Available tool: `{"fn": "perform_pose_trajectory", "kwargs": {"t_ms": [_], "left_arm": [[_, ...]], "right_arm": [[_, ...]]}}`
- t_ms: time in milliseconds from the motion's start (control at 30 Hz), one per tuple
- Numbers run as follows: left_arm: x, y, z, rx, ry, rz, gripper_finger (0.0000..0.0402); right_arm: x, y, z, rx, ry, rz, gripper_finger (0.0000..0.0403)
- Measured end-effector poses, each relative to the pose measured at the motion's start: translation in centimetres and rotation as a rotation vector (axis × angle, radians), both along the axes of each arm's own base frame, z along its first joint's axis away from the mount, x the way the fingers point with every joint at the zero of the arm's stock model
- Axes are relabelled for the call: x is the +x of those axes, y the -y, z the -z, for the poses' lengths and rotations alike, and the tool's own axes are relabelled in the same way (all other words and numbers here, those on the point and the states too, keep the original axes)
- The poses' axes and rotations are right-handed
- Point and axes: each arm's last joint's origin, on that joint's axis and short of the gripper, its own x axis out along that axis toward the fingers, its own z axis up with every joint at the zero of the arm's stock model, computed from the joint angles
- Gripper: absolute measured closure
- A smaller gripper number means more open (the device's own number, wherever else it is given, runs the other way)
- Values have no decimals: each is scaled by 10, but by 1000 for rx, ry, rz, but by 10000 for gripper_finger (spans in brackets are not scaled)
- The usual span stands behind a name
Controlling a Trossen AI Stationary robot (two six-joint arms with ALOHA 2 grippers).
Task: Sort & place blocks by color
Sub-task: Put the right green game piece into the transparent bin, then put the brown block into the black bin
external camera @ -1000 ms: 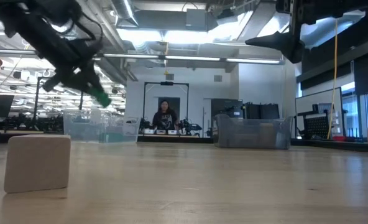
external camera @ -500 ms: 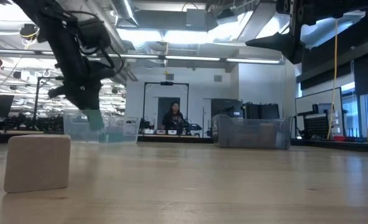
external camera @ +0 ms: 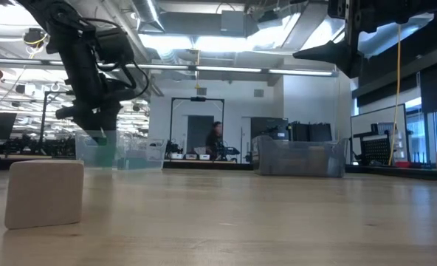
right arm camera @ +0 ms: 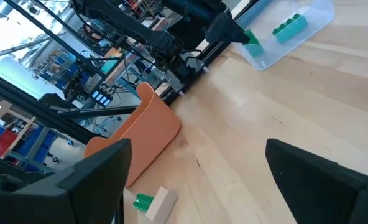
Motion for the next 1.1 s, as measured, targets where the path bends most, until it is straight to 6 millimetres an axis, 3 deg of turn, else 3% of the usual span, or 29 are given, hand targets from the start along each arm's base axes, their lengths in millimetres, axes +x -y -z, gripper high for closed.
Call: {"fn": "perform_pose_trajectory", "kwargs": {"t_ms": [267, 467, 600, 700, 833, 1100], "left_arm": [[1, -5, -9, 29, 20, 33, 178], [0, -20, -63, 117, 115, 59, 147], [-1, -17, -104, 243, 254, 93, 146], [1, -1, -129, 347, 473, 153, 148], [6, 34, -142, 440, 745, 252, 149], [18, 100, -109, 527, 1089, 329, 149]], "right_arm": [[0, 0, 0, 0, 0, 0, 32], [0, 0, 0, -1, 0, 0, 32], [0, 0, 0, -4, 0, -1, 32], [0, 0, -1, -3, 5, -1, 32], [0, 0, -1, -8, 6, -2, 32], [2, -1, -9, -79, 84, -28, 32]]}}
